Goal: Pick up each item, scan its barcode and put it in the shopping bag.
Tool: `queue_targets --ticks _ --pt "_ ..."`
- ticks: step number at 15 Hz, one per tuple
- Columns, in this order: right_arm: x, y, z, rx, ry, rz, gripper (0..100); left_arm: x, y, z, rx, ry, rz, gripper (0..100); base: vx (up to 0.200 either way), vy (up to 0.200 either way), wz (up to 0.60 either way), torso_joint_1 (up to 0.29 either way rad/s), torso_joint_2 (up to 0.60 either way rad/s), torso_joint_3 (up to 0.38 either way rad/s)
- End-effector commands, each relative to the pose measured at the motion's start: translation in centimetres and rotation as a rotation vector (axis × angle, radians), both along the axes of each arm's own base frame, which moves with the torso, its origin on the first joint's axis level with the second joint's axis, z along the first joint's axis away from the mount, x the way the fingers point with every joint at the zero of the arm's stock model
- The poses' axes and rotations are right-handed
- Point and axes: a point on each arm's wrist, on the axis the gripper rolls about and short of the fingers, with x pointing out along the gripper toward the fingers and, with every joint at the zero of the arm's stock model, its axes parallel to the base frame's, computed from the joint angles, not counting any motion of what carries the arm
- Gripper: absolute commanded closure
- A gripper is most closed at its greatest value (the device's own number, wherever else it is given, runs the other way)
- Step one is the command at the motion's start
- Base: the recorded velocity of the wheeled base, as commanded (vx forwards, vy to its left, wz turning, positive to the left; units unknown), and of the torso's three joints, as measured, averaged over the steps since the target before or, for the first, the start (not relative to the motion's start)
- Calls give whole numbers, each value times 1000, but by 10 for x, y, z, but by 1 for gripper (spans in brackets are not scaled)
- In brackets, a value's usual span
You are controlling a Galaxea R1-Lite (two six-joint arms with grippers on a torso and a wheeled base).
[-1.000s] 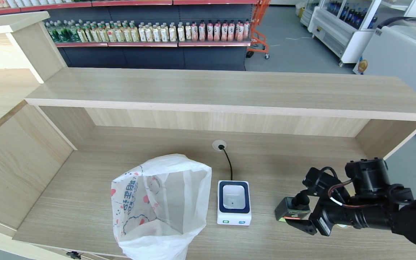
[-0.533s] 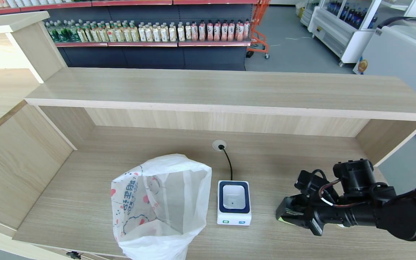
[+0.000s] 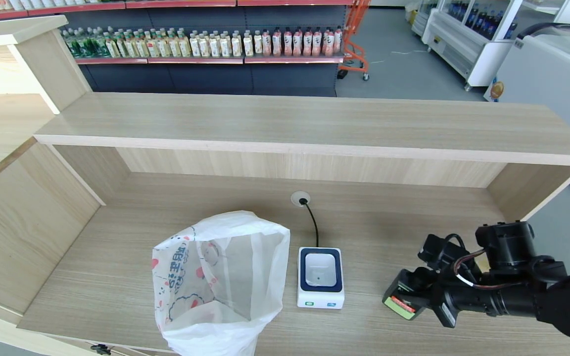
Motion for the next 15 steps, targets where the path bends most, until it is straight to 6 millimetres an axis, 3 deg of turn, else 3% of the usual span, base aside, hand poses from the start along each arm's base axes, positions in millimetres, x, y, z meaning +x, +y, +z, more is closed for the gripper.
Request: queue_targets --ticks 1,4,7,10,15 --pt "-14 -12 35 70 -105 -32 100 0 0 0 0 -1 0 0 0 0 0 0 0 0" --pt "-42 -16 74 153 -211 -60 100 0 0 0 0 -1 0 0 0 0 0 0 0 0" --pt "-72 -20 89 114 -348 -7 100 0 0 0 0 -1 0 0 0 0 0 0 0 0" --pt "-100 -30 74 -171 -611 150 100 0 0 0 0 -1 0 0 0 0 0 0 0 0" --pt "-110 -21 69 -411 -1113 731 100 0 0 0 0 -1 0 0 0 0 0 0 0 0"
